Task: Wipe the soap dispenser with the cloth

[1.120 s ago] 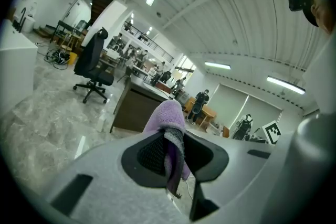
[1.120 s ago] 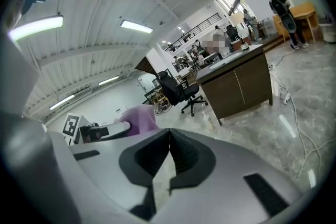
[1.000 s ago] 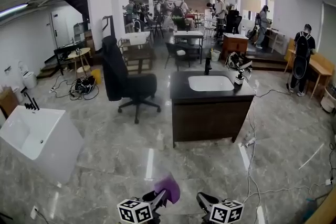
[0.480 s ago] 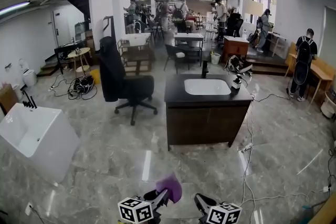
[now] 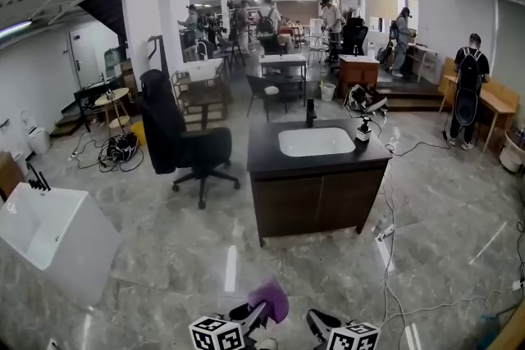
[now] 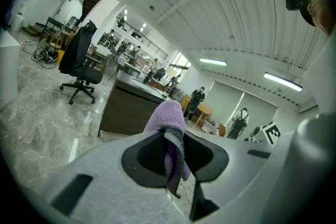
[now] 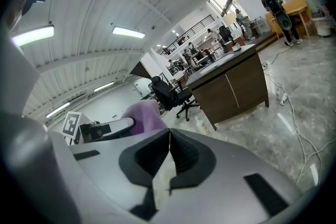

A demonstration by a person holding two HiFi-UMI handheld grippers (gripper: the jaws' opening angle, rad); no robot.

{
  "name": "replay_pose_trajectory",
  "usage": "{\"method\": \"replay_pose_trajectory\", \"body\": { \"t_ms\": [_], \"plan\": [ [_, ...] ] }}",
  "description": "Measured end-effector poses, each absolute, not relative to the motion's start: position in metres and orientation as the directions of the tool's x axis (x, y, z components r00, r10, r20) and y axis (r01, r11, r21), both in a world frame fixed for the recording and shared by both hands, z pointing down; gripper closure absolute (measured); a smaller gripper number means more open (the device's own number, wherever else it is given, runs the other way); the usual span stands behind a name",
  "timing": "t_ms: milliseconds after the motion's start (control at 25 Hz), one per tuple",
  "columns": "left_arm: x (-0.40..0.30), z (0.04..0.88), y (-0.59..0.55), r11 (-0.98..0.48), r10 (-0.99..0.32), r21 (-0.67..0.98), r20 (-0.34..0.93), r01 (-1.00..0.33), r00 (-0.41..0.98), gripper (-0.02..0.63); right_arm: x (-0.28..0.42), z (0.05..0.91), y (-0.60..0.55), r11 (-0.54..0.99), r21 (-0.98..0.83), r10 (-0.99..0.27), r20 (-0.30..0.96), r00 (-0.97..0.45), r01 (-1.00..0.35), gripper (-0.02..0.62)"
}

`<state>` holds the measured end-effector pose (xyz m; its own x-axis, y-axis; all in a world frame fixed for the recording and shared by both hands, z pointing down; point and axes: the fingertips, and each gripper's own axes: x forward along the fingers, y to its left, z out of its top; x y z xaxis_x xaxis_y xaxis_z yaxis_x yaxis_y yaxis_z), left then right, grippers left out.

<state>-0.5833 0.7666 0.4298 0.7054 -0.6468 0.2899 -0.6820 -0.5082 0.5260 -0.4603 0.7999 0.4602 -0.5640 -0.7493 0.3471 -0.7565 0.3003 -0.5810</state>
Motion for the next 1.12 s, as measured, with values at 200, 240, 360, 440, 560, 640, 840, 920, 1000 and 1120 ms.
{"method": "replay_pose_trajectory", "body": {
  "t_ms": [200, 240, 360, 440, 560, 640, 840, 920, 1000, 1120],
  "plan": [
    [-0.587, 0.435, 0.716, -0.528, -0.62, 0.537, 0.285, -0.657, 0.731, 0.541, -0.468, 0.462, 0.752, 0.289, -0.569, -0.757, 0.356, -0.548, -0.77, 0.591],
    [-0.589, 0.435, 0.705, -0.53, -0.616, 0.54, 0.284, -0.654, 0.734, 0.541, -0.471, 0.461, 0.742, 0.286, -0.566, -0.758, 0.36, -0.544, -0.773, 0.591],
    [-0.599, 0.435, 0.677, -0.528, -0.608, 0.553, 0.283, -0.644, 0.742, 0.541, -0.48, 0.459, 0.715, 0.278, -0.558, -0.757, 0.374, -0.536, -0.782, 0.591],
    [-0.607, 0.437, 0.66, -0.533, -0.598, 0.558, 0.284, -0.636, 0.75, 0.541, -0.489, 0.459, 0.698, 0.276, -0.553, -0.754, 0.383, -0.534, -0.786, 0.591],
    [-0.62, 0.441, 0.636, -0.549, -0.58, 0.554, 0.287, -0.626, 0.762, 0.541, -0.504, 0.461, 0.671, 0.27, -0.546, -0.75, 0.397, -0.529, -0.793, 0.591],
    [-0.629, 0.444, 0.622, -0.552, -0.573, 0.555, 0.289, -0.622, 0.767, 0.541, -0.513, 0.464, 0.653, 0.263, -0.544, -0.747, 0.408, -0.525, -0.797, 0.591],
    [-0.65, 0.455, 0.59, -0.542, -0.563, 0.564, 0.306, -0.623, 0.768, 0.541, -0.53, 0.471, 0.623, 0.258, -0.532, -0.732, 0.437, -0.522, -0.807, 0.591],
    [-0.655, 0.459, 0.574, -0.534, -0.566, 0.565, 0.313, -0.629, 0.763, 0.541, -0.531, 0.473, 0.612, 0.257, -0.525, -0.729, 0.446, -0.52, -0.811, 0.591],
    [-0.656, 0.46, 0.563, -0.528, -0.567, 0.576, 0.308, -0.624, 0.764, 0.541, -0.53, 0.475, 0.603, 0.252, -0.52, -0.725, 0.457, -0.515, -0.816, 0.591],
    [-0.649, 0.464, 0.548, -0.521, -0.559, 0.59, 0.309, -0.616, 0.769, 0.541, -0.523, 0.479, 0.587, 0.239, -0.515, -0.727, 0.467, -0.503, -0.823, 0.591]
  ]
}}
